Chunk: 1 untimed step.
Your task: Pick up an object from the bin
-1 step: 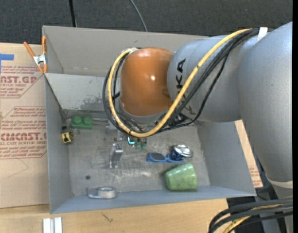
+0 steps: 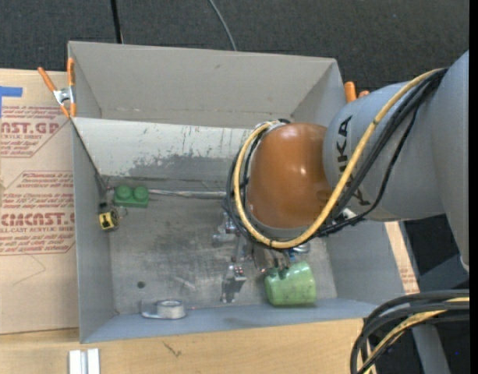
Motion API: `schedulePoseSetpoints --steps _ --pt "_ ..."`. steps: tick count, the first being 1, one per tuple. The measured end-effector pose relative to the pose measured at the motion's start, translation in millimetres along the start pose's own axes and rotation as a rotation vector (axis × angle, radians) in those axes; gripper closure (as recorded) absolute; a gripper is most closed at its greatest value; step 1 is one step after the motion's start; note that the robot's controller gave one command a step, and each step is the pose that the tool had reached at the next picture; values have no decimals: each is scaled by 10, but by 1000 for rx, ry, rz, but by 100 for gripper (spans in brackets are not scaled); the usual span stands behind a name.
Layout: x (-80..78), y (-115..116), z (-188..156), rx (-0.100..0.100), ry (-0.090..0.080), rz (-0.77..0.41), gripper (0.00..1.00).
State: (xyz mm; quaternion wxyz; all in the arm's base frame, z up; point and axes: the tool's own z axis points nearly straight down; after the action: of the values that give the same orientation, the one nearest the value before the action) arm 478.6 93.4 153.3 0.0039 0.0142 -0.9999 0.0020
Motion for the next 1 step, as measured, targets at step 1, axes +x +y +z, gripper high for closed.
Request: schedulePoseSetpoints --steps 1 --pt "-67 -1358 205 0 -7 -117 0"
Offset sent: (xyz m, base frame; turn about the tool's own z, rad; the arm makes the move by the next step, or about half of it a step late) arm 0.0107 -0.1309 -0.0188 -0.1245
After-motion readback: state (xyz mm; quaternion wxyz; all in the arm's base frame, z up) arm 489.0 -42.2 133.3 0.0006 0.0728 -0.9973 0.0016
